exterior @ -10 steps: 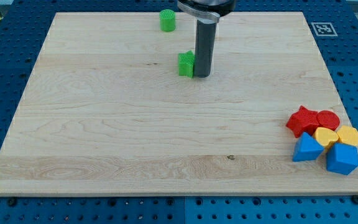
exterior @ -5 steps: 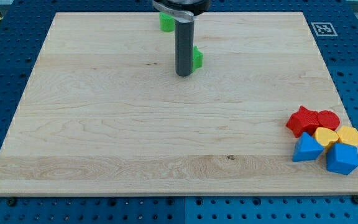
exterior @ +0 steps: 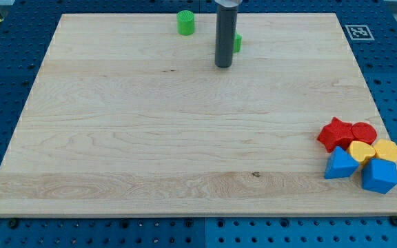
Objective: Push green star closer to green circle
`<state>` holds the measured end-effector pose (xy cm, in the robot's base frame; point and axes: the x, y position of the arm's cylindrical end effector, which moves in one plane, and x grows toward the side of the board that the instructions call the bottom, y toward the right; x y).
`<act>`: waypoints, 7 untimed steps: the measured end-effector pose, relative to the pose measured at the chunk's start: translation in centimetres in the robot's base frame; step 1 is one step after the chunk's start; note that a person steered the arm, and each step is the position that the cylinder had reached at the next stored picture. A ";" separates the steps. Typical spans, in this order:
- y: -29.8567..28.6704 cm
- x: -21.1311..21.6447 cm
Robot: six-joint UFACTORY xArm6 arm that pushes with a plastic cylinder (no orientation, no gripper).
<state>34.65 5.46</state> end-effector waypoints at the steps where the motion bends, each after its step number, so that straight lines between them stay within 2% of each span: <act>1: 2.7 -1.4; 3: -0.5 -7.4; 7: -2.7 -11.2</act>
